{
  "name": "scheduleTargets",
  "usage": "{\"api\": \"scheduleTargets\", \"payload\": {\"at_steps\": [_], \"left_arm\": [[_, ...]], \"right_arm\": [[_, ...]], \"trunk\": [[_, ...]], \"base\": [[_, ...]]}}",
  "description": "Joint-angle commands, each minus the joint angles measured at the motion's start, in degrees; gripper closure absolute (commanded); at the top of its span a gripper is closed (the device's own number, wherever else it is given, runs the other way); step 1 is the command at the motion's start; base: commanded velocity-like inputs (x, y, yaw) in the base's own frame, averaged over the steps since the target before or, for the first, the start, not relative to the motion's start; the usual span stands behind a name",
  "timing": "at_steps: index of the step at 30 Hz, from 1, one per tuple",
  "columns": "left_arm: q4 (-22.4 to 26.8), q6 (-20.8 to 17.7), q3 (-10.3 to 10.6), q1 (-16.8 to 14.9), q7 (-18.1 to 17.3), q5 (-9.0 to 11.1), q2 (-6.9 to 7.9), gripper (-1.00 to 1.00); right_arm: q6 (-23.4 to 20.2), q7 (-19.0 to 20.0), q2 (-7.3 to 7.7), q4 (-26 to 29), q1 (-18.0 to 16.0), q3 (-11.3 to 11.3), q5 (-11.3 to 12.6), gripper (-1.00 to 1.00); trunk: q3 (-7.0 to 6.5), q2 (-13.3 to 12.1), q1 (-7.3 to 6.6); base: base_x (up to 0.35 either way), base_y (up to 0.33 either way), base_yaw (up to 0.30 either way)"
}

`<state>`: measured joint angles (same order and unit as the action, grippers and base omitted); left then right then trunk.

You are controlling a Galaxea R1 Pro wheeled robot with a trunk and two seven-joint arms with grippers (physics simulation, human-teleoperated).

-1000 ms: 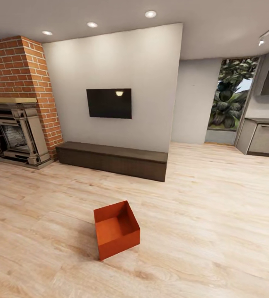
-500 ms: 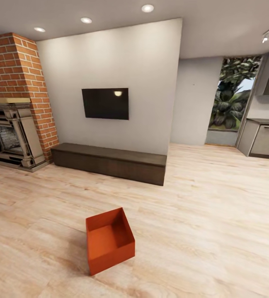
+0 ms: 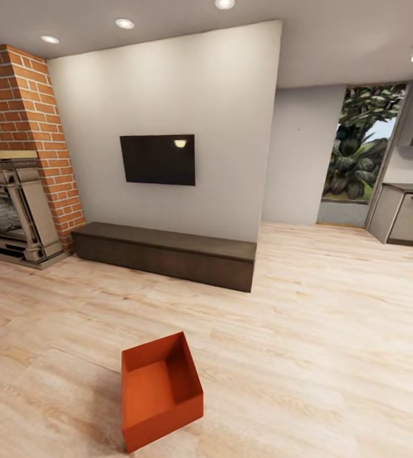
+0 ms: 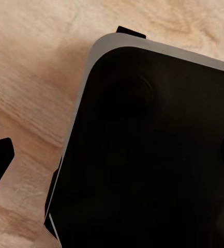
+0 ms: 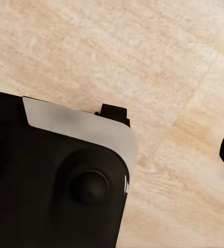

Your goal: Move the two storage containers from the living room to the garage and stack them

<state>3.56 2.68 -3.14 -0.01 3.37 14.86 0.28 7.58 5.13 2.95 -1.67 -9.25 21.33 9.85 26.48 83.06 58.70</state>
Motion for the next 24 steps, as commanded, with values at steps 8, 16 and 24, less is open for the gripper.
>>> {"api": "scheduleTargets", "payload": {"at_steps": [8, 16, 24], "left_arm": [[0.0, 0.1, -0.3, 0.0, 0.1, 0.1, -0.01, -1.0], [0.0, 0.3, -0.4, 0.0, 0.1, 0.0, -0.01, -1.0], [0.2, 0.4, -1.0, 0.0, 0.1, 0.6, -0.04, -1.0]], "right_arm": [[0.4, 0.3, 0.04, -0.2, -0.1, 0.2, 0.7, -1.0], [0.4, 0.3, 0.1, -0.2, -0.1, 0.1, 0.9, -1.0], [0.4, 0.3, 0.12, -0.2, -0.1, 0.1, 0.9, -1.0]], "trunk": [[0.05, 0.0, 0.03], [0.05, 0.0, 0.03], [0.05, 0.0, 0.03]], "base": [[0.321, 0.0, 0.001], [0.195, 0.0, 0.196], [0.014, 0.0, 0.265]]}}
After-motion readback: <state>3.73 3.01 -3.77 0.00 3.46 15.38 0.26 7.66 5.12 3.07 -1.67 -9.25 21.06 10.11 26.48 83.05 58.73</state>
